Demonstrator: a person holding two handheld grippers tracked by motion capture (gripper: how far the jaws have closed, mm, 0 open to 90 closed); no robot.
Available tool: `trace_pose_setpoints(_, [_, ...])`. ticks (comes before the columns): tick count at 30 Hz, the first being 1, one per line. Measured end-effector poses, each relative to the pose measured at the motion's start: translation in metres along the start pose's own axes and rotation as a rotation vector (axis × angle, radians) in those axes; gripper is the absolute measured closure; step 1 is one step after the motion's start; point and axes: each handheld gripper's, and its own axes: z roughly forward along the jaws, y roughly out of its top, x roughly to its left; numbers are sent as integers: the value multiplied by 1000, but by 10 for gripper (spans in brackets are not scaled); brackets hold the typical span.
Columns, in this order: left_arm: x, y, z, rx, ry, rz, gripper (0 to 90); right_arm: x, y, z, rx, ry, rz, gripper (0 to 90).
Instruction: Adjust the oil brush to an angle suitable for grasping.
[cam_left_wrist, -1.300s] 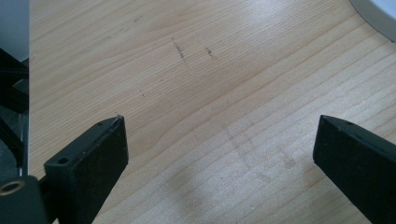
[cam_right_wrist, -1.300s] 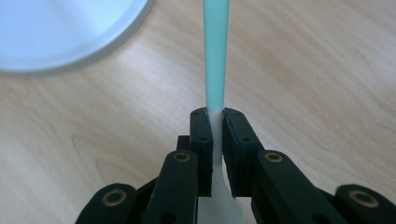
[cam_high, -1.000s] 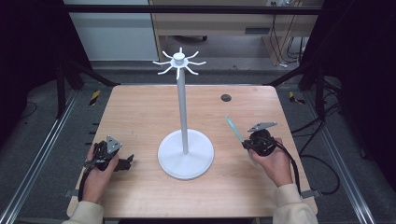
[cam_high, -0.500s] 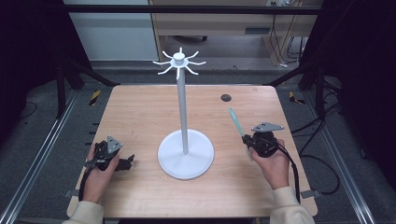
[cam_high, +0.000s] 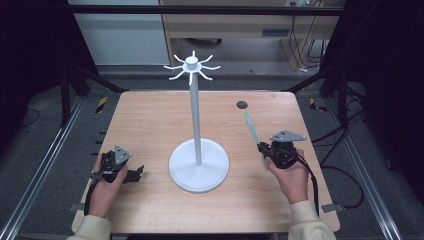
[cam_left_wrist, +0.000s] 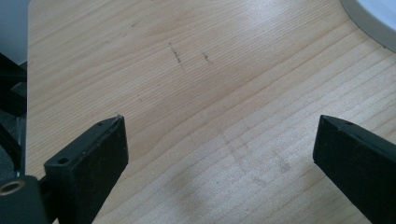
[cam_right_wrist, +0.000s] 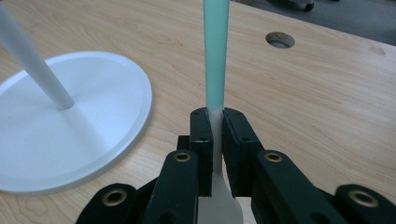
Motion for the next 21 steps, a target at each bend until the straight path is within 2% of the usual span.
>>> trace_pose_setpoints(11, [0,0,0,1,0,1,28,3,7,-8,-90,23,8,830])
trace_pose_setpoints(21, [1,0,0,4,2,-1,28,11,24,-26,-196,56,12,830])
